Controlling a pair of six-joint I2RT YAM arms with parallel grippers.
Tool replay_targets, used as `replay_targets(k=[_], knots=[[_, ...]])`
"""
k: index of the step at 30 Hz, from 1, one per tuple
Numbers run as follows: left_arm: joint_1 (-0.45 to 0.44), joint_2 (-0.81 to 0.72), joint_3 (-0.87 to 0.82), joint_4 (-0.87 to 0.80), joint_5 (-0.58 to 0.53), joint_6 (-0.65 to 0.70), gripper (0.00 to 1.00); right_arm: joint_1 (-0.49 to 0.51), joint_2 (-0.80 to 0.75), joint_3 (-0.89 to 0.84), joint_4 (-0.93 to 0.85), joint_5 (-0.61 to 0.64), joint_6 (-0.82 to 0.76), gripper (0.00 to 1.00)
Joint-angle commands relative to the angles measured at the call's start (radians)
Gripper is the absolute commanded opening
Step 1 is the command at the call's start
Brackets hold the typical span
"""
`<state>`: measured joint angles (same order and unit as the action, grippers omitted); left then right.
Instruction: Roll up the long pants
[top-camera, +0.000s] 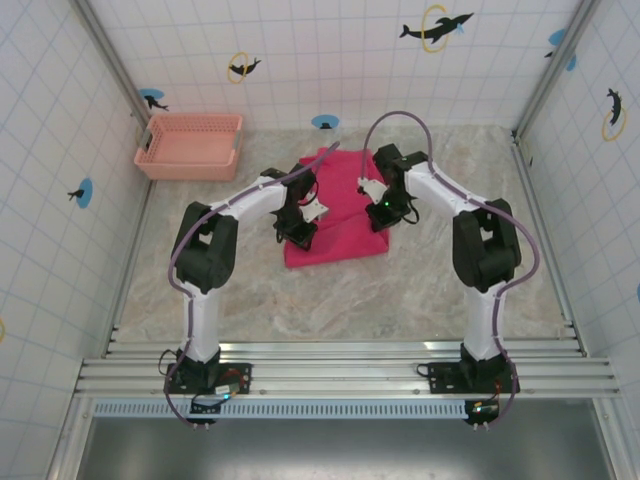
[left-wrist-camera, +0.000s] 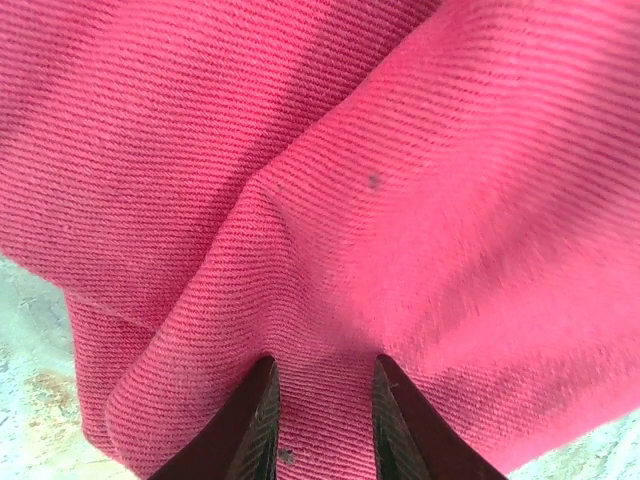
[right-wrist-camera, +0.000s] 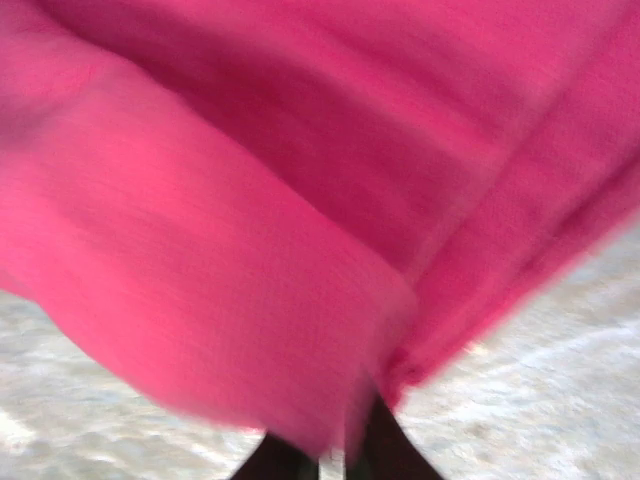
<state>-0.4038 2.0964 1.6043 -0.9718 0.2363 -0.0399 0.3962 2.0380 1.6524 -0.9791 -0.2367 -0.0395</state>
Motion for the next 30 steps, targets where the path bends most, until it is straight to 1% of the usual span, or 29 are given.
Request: replay_targets(k=[1,2,3,4,5,6,7,9,11,14,15,18,21,23,25,28,30], knots=[[0.015,0.045,0.025,-0.068,-0.063,0.022,0.28,-0.016,0.004,0.02,-0.053,0.091,-0.043,0.31],[0.013,0.05,0.033,-0.07,-0.062,0.021,0.28,-0.015,-0.026,-0.001,-0.042,0.112,-0.06,0.36],[0.014,0.055,0.043,-0.072,-0.064,0.02,0.28,-0.011,-0.069,-0.034,-0.018,0.096,-0.098,0.4],[0.013,0.059,0.052,-0.074,-0.065,0.02,0.28,-0.004,-0.107,-0.073,0.006,0.107,-0.123,0.43],[0.013,0.064,0.061,-0.076,-0.065,0.021,0.28,0.008,-0.162,-0.119,0.033,0.125,-0.169,0.44],[0.014,0.069,0.072,-0.078,-0.066,0.021,0.28,0.022,-0.218,-0.172,0.061,0.094,-0.248,0.45],[0.013,0.074,0.081,-0.082,-0.069,0.024,0.28,0.045,-0.271,-0.225,0.096,0.097,-0.297,0.46],[0.014,0.085,0.099,-0.091,-0.082,0.031,0.28,0.109,-0.382,-0.365,0.193,0.115,-0.39,0.55],[0.013,0.094,0.114,-0.101,-0.083,0.037,0.28,0.156,-0.436,-0.438,0.254,0.139,-0.421,0.59],[0.019,0.1,0.133,-0.118,-0.08,0.043,0.28,0.23,-0.433,-0.476,0.263,0.16,-0.485,0.6],[0.02,0.102,0.135,-0.121,-0.076,0.047,0.28,0.26,-0.426,-0.49,0.28,0.198,-0.498,0.6],[0.021,0.108,0.15,-0.139,-0.067,0.056,0.29,0.323,-0.406,-0.545,0.369,0.259,-0.542,0.6],[0.021,0.117,0.169,-0.165,-0.058,0.075,0.3,0.34,-0.374,-0.565,0.449,0.283,-0.567,0.6],[0.02,0.123,0.178,-0.182,-0.055,0.091,0.31,0.354,-0.345,-0.568,0.49,0.335,-0.599,0.6],[0.022,0.126,0.183,-0.194,-0.056,0.104,0.32,0.358,-0.331,-0.586,0.564,0.387,-0.61,0.6],[0.033,0.128,0.181,-0.197,-0.043,0.107,0.33,0.37,-0.313,-0.63,0.695,0.43,-0.677,0.61],[0.044,0.125,0.183,-0.199,-0.036,0.11,0.33,0.37,-0.277,-0.635,0.738,0.445,-0.707,0.61]])
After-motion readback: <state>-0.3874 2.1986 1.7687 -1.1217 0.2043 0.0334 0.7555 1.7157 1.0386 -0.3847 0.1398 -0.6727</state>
